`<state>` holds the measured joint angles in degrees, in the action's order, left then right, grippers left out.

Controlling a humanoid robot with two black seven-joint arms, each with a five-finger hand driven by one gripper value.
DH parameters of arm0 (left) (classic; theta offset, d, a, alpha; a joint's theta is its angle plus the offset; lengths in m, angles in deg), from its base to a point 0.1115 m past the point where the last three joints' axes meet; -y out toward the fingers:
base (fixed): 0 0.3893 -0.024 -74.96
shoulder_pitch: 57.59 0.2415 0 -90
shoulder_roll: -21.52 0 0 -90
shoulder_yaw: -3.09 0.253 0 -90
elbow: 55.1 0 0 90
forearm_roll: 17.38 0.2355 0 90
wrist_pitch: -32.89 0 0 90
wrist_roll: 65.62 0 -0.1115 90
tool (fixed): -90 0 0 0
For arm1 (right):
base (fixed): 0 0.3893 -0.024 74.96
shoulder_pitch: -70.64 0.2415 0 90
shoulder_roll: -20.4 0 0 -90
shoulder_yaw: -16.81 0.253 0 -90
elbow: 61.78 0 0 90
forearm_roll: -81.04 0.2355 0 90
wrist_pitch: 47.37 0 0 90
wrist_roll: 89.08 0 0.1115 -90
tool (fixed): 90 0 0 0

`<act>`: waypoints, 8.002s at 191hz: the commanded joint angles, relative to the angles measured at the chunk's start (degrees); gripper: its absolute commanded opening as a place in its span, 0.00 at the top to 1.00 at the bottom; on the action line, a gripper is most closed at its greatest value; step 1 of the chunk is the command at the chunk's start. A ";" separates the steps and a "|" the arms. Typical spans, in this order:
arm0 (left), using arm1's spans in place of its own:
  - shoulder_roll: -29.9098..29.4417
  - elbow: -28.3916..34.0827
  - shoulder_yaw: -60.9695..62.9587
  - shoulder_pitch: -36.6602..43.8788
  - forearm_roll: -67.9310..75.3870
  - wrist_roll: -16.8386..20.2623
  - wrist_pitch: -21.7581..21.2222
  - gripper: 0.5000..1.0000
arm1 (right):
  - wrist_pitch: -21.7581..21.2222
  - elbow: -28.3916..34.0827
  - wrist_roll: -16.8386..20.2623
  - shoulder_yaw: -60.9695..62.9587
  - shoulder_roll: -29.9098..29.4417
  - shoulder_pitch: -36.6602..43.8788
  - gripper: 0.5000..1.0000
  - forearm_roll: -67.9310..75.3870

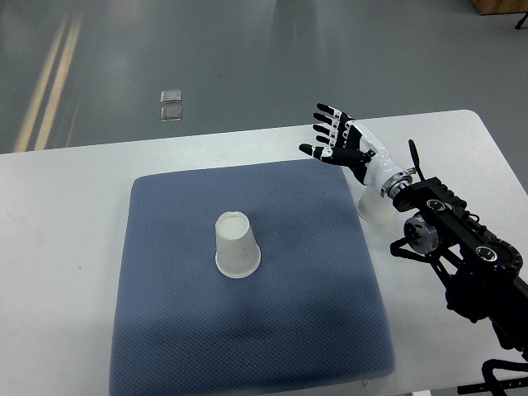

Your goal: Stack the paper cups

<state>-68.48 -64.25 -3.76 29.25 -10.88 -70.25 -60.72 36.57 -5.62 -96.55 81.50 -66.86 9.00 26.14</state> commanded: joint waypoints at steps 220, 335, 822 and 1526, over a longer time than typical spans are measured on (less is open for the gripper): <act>0.00 0.19 -0.01 0.53 0.00 -0.20 -0.08 0.00 | -1.41 0.00 -1.67 0.17 -0.10 1.26 0.15 0.85; 0.00 0.19 -0.01 0.53 0.00 -0.20 -0.08 0.00 | -7.47 0.00 -1.76 0.44 3.41 1.69 0.15 0.85; 0.00 0.19 -0.01 0.53 0.00 -0.20 -0.08 0.00 | -9.32 -2.38 -11.16 -25.84 28.46 13.21 0.33 -51.36; 0.00 0.19 -0.01 0.53 0.00 -0.20 -0.08 0.00 | -26.28 27.51 -9.49 -28.04 16.42 31.84 0.89 -53.03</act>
<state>-68.48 -64.06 -3.76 29.78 -10.88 -70.45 -60.78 10.35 21.90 -106.14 53.56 -50.41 41.04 -26.88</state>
